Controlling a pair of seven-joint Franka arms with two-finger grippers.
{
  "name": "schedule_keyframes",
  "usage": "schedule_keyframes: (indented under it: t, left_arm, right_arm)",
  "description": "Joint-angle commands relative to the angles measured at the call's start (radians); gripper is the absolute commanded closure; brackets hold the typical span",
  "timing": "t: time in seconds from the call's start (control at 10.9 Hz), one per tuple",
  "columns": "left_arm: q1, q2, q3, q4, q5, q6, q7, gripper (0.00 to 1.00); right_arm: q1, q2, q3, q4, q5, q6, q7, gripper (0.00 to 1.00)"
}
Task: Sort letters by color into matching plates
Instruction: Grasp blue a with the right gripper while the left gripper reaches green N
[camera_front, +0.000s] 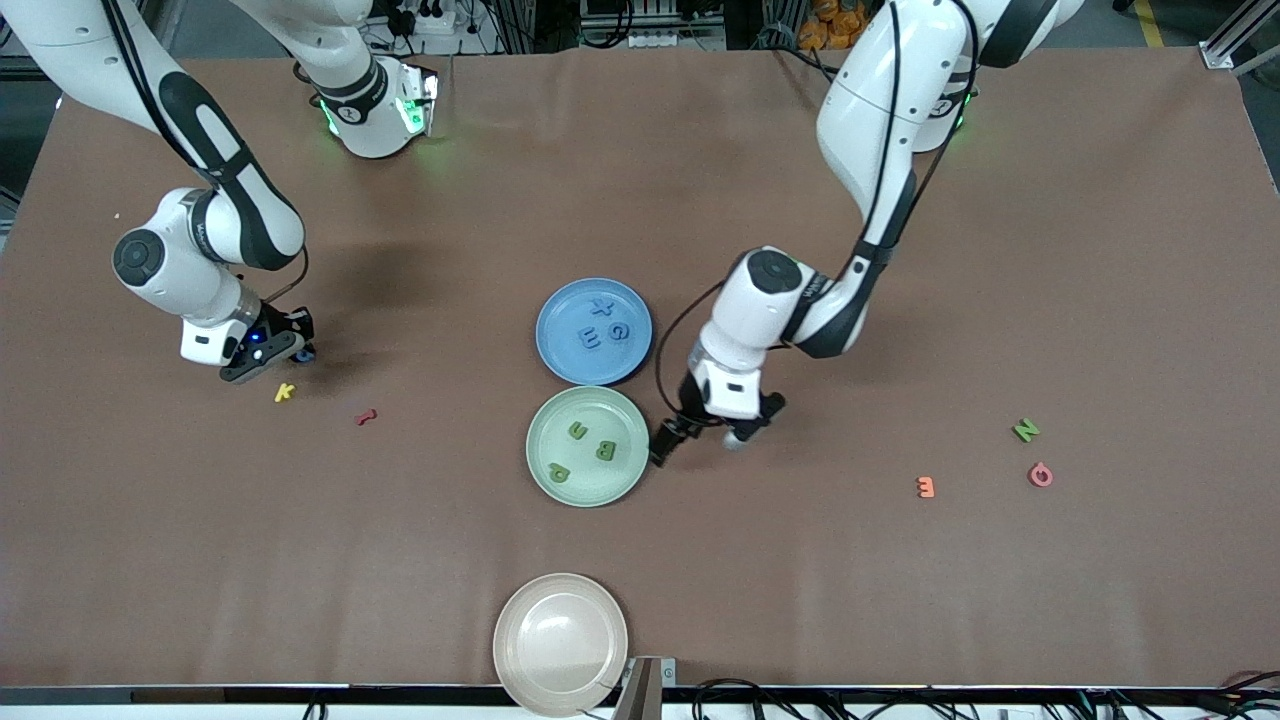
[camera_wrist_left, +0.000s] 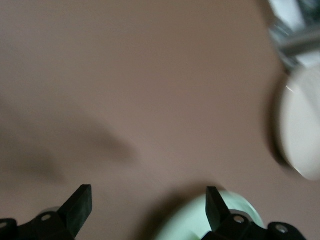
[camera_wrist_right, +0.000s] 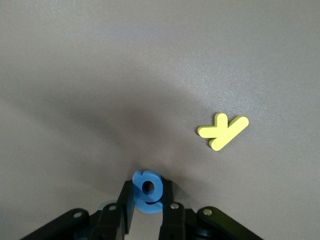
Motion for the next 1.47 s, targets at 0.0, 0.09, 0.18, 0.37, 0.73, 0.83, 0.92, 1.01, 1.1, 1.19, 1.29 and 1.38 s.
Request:
schedule_keyframes:
  t: [0.0,0.09,0.18,0.37,0.73,0.83,0.92,1.01,1.1,1.19,1.29,1.38]
  left_arm:
    - [0.095,-0.107,0.049,-0.079,0.009,-0.245,0.103,0.0]
    - [0.143,-0.142,0.046,-0.082,0.009,-0.344,0.178,0.0]
    - [0.195,-0.176,0.043,-0.082,0.009,-0.441,0.249,0.0]
    - [0.278,-0.256,0.037,-0.166,0.009,-0.491,0.381,0.0]
    - [0.423,-0.402,0.037,-0.392,0.009,-0.491,0.662,0.0]
    - [0.474,-0.405,0.035,-0.41,0.009,-0.491,0.691,0.0]
    - [0.503,-0.393,0.037,-0.414,0.007,-0.491,0.707,0.0]
    - [0.537,-0.378,0.037,-0.414,0.007,-0.491,0.717,0.0]
    - [0.578,-0.367,0.037,-0.414,0.007,-0.488,0.742,0.0]
    - [0.615,-0.353,0.037,-0.408,0.007,-0.477,0.769,0.0]
    - [0.634,-0.338,0.038,-0.394,0.009,-0.47,0.779,0.0]
    - [0.634,-0.312,0.04,-0.376,0.007,-0.456,0.779,0.0]
  right_arm:
    - [-0.001,-0.029,0.013,-0.008,0.012,-0.003,0.003,1.0]
    - [0.025,-0.036,0.014,0.011,0.015,-0.024,0.061,1.0]
    - [0.053,-0.045,0.019,0.046,0.016,-0.073,0.136,1.0]
    - [0.113,-0.045,0.045,0.12,0.018,-0.166,0.308,1.0]
    - [0.236,-0.045,0.094,0.181,0.022,-0.187,0.637,1.0]
    - [0.26,-0.043,0.114,0.192,0.024,-0.191,0.739,1.0]
    - [0.279,-0.042,0.143,0.203,0.028,-0.191,0.835,1.0]
    - [0.306,-0.04,0.161,0.213,0.045,-0.191,0.914,1.0]
    - [0.35,-0.04,0.163,0.221,0.1,-0.19,0.986,1.0]
    - [0.378,-0.043,0.188,0.224,0.158,-0.182,1.047,1.0]
    - [0.389,-0.042,0.223,0.233,0.182,-0.176,1.128,1.0]
    - [0.433,-0.043,0.229,0.244,0.182,-0.176,1.219,1.0]
